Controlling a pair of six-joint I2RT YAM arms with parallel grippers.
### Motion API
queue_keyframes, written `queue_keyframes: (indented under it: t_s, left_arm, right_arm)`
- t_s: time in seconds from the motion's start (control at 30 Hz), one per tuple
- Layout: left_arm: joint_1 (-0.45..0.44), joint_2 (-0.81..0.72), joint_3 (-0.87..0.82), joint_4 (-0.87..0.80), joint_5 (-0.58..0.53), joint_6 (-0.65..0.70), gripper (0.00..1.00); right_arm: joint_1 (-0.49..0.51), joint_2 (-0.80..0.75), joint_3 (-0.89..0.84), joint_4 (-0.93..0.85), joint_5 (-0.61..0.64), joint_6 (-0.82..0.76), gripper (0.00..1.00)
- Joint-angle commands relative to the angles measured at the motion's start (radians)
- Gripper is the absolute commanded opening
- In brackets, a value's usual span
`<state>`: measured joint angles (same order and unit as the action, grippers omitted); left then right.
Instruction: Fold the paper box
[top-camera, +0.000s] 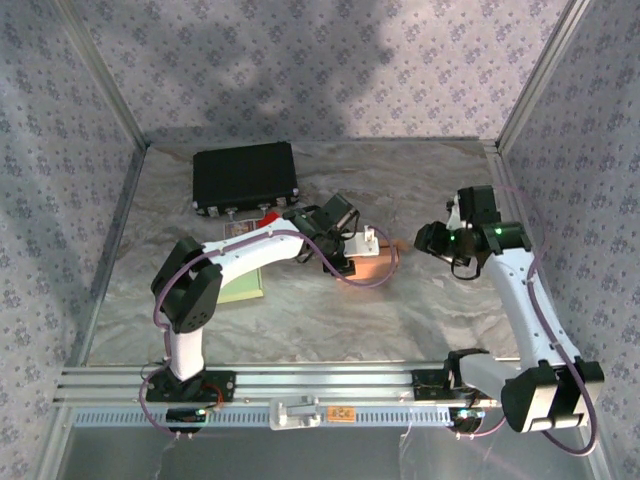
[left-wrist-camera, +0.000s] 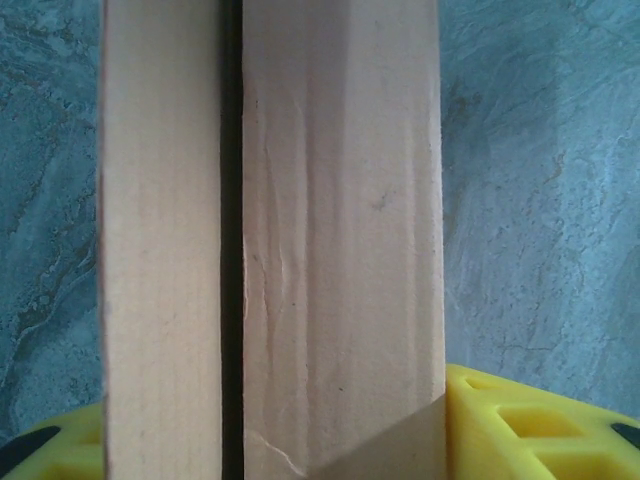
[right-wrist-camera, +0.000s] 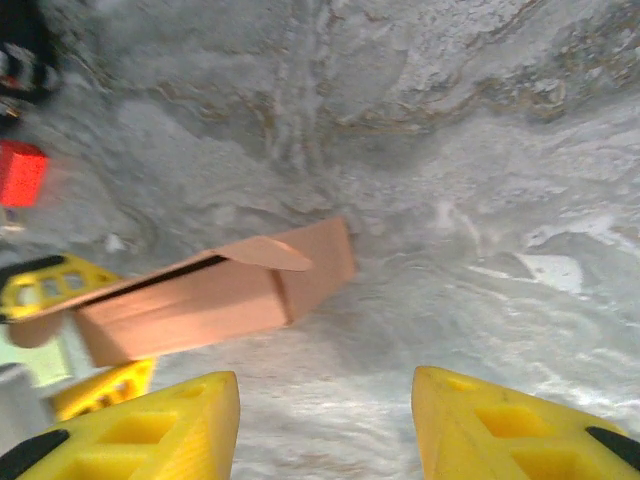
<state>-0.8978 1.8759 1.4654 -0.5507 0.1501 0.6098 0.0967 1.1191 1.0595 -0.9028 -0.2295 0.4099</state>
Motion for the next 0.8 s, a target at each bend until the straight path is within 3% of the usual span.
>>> queue_keyframes:
  t_s: [0.0, 0.33, 0.63, 0.77]
  left_arm:
    - [0.002, 0.003, 0.029, -0.026, 0.044, 0.002, 0.51]
    - [0.000, -0.005, 0.026, -0.034, 0.049, 0.005, 0.50]
    - [0.000, -0.003, 0.026, -0.037, 0.049, 0.007, 0.50]
    - [0.000, -0.002, 0.027, -0.038, 0.045, 0.008, 0.50]
  right_arm:
    - [0.009, 0.018, -0.006, 0.062, 0.051, -0.185, 0.50]
    - [0.126, 0.179, 0.082, -0.014, 0.081, -0.431, 0.45]
    - [0.176, 0.247, 0.109, 0.000, 0.147, -0.460, 0.44]
    - [0.189, 0.278, 0.124, -0.003, 0.139, -0.470, 0.35]
